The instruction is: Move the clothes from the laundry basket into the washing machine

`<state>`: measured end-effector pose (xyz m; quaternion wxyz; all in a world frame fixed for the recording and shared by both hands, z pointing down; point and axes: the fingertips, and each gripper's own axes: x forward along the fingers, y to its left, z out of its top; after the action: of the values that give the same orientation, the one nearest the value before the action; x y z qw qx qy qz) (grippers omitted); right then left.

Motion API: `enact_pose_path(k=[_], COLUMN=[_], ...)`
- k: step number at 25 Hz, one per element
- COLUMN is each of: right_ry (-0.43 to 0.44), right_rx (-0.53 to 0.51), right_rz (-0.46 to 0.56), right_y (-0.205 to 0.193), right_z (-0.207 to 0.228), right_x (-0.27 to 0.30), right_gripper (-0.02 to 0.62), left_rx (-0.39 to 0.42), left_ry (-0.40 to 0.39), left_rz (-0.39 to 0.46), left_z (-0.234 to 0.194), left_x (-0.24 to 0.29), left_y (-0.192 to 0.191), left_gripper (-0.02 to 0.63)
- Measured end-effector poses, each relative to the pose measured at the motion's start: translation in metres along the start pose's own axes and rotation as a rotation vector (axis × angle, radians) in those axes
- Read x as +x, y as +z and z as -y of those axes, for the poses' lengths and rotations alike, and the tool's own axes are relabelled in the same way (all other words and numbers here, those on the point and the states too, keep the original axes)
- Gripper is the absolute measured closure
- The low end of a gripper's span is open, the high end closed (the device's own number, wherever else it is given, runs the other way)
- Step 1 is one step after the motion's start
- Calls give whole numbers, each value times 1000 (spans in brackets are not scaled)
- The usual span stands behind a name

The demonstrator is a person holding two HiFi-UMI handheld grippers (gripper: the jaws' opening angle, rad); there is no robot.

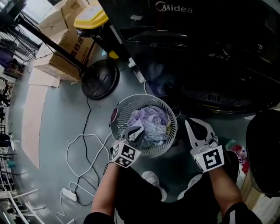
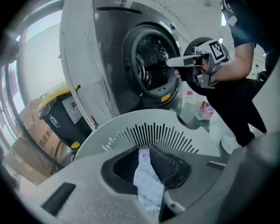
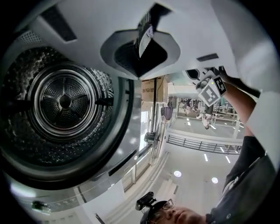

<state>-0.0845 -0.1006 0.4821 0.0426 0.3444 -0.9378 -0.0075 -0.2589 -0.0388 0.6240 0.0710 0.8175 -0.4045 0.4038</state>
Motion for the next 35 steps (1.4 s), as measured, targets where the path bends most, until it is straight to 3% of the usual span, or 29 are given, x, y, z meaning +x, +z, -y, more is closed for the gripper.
enact_pose_path(k=[6,9,15,20,31,33,35], right_ry=[31,34,79,85,100,98,100], right_rx=[28,25,-42,-57,-63,-53,-47], right_rz=[-24,-33,2,-1,-22,-26,-27], right_y=[-24,-29,-30,-36,-45,-45,-44], right_z=[0,1,-4,-3,-12,-13,-14], right_x=[-3,-4,2,1,2,3,4], right_gripper=[590,589,588,568,557,557,557], left_rx=[109,174,272,356,443,443,431], left_ry=[-166,-229,-398,-427,-394,-362,-350], left_rz=[-200,-293,-526,-641,-697,-677,-648], left_z=[21,24,40,50,52,47,44], left_x=[38,53,87,118,160,162,158], left_y=[-53,-67,-115,-153,-189,-183,-171], left_gripper=[287,207,160,130,140,341,425])
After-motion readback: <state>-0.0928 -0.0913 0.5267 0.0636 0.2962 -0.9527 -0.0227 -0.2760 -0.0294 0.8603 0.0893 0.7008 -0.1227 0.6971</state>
